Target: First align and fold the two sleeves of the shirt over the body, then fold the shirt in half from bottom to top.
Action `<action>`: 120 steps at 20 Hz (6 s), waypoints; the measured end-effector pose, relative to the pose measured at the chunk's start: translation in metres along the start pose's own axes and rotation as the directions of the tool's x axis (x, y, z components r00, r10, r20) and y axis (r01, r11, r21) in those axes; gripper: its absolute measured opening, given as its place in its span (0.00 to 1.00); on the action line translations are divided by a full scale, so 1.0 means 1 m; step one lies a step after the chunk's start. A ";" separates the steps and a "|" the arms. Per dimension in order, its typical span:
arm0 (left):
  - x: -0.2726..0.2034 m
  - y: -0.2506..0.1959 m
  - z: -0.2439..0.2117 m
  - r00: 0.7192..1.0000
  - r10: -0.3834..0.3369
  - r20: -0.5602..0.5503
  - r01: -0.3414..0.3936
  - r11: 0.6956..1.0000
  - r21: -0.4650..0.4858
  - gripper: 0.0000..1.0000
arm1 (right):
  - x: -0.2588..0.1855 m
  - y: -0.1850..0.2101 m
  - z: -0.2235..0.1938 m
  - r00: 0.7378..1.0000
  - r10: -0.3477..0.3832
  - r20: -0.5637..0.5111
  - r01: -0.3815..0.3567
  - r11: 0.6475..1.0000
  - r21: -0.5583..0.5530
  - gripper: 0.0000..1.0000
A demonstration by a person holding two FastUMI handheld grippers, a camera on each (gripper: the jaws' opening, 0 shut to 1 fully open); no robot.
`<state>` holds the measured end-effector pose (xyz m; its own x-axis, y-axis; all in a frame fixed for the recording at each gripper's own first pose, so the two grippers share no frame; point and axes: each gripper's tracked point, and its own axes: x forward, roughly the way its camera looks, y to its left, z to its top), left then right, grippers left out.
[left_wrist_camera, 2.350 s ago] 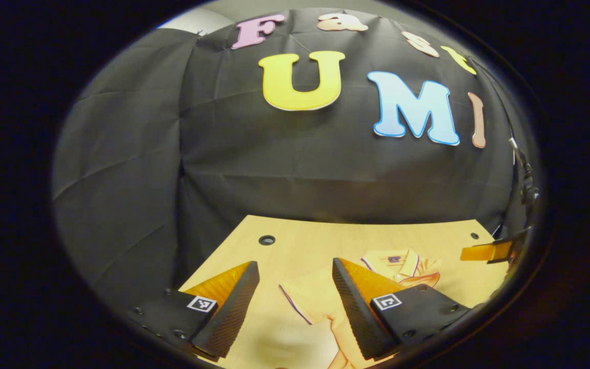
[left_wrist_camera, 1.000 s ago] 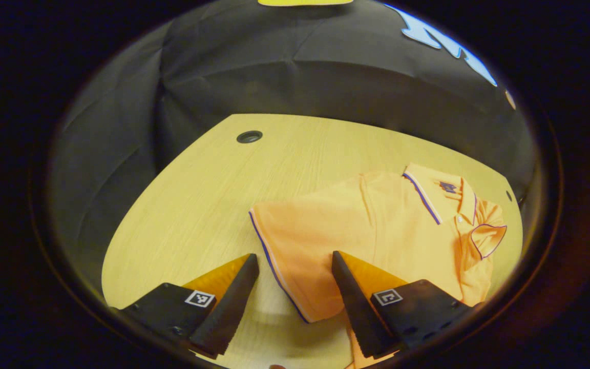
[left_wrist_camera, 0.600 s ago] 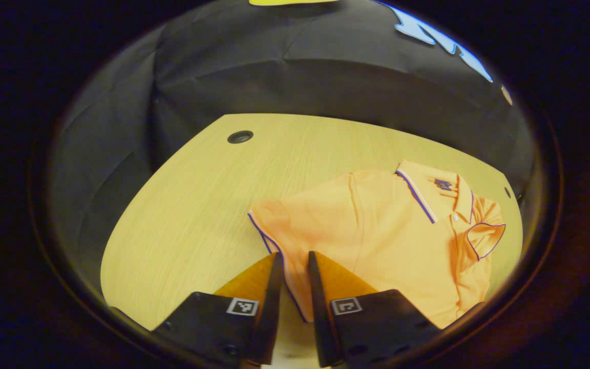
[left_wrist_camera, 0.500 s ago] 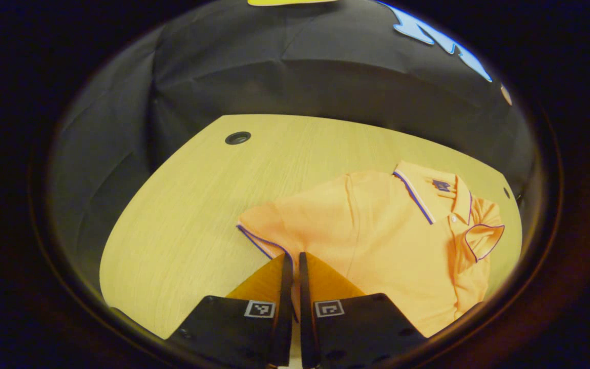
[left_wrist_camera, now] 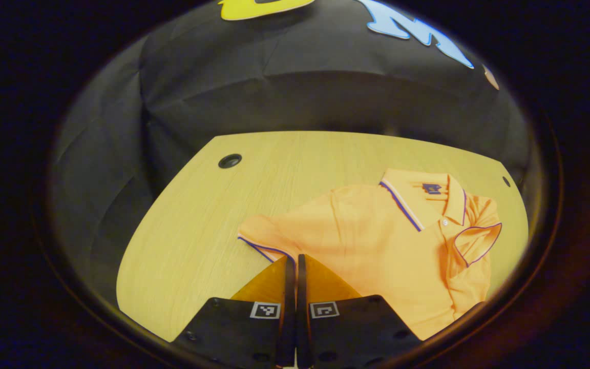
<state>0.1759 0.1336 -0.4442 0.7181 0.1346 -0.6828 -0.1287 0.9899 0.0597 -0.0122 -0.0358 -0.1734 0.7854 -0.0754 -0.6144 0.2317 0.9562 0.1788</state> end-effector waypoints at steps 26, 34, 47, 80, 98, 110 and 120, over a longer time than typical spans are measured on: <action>-0.096 -0.207 0.025 0.930 -0.365 0.052 0.337 0.899 0.278 0.67 | 0.002 -0.053 -0.027 1.000 -0.003 -0.030 0.005 0.997 0.077 0.68; -0.141 -0.135 -0.037 0.954 -0.300 0.014 0.292 0.935 0.200 0.75 | 0.001 -0.046 -0.080 0.986 0.092 -0.139 -0.096 0.995 -0.021 0.68; -0.216 -0.052 -0.188 0.967 -0.200 -0.159 0.226 0.961 0.163 0.97 | 0.010 -0.024 -0.179 0.910 0.168 -0.379 -0.252 0.950 -0.184 0.68; -0.257 -0.068 -0.289 0.822 -0.176 -0.541 0.299 0.943 0.148 0.61 | -0.005 -0.061 -0.286 0.675 -0.143 -0.724 -0.228 0.893 -0.389 0.21; -0.256 -0.059 -0.174 0.885 -0.286 -0.368 0.299 0.954 -0.021 0.06 | -0.006 -0.026 -0.210 0.805 0.016 -0.594 -0.174 0.962 -0.210 0.00; -0.172 -0.047 0.020 0.947 -0.293 -0.131 0.279 0.953 -0.117 0.06 | 0.081 0.034 -0.046 0.909 0.131 -0.395 -0.227 0.952 -0.205 0.00; -0.071 -0.036 0.157 0.956 -0.293 0.020 0.291 0.935 -0.205 0.06 | 0.189 0.089 0.075 0.950 0.217 -0.224 -0.252 0.957 -0.143 0.00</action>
<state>0.2368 0.0953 -0.2836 0.7378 -0.1607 -0.6557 -0.0516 0.9550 -0.2921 0.1997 0.0138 -0.2157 0.6681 0.1989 -0.7170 -0.0585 0.9747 0.2158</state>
